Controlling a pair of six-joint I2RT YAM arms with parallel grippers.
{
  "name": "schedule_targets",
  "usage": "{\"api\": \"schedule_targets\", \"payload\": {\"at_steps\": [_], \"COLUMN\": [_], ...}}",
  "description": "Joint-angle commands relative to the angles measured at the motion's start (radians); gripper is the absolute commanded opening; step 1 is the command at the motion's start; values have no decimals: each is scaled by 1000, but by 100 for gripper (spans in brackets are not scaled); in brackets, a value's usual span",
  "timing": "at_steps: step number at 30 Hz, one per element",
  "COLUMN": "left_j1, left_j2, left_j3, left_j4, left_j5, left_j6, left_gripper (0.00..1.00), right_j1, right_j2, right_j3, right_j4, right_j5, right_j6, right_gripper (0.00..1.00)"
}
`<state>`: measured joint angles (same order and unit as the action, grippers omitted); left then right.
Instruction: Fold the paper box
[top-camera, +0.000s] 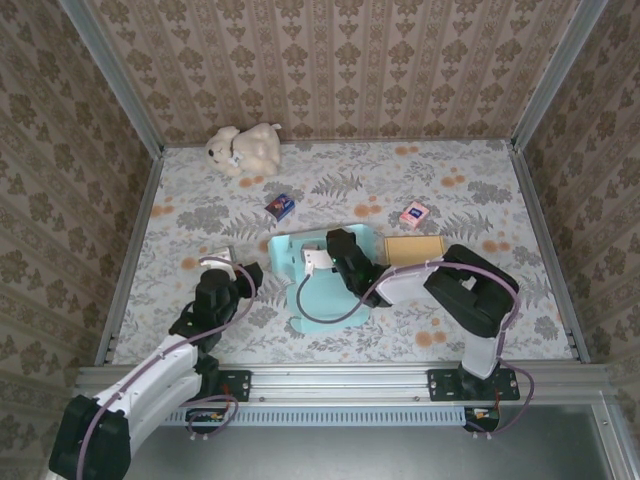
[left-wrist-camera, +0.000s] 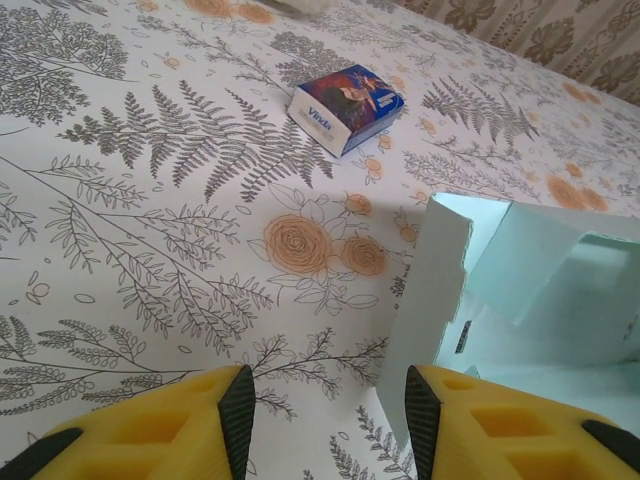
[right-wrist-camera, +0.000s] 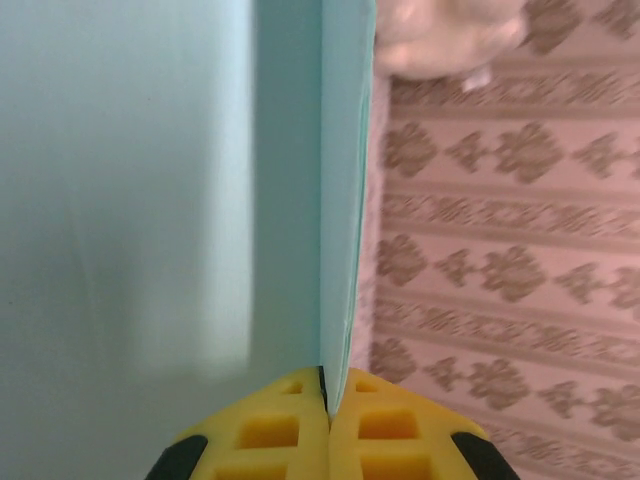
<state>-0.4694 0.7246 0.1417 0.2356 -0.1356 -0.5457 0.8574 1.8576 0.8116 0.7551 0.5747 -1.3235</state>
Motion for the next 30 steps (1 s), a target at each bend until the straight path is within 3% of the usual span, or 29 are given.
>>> {"api": "schedule_targets", "payload": {"at_steps": [1,10,11,22,30], "left_j1": [6,6,37,64,64], "left_j2": [-21,-88,-83,0,177], "left_j3": [-12,-19,-22,-50,-27], "left_j4": [23,-33,-27,108,277], "left_j5": [-33,-119,-120,-11,41], "left_j6": [27,47,52,79,124], "left_gripper": [46,46,46,50,52], "right_j1": [24,50,52,50,38], "right_j2": [81,118,121,159,198], "right_j3": [-14,-33,-49,-101,-101], "right_j4": [353,456,491,543,540], "right_j5": [34,21,16,21,8], "right_j6": [-197,-266,-277,-317,-321], "right_gripper": [0,0,0,0,0]}}
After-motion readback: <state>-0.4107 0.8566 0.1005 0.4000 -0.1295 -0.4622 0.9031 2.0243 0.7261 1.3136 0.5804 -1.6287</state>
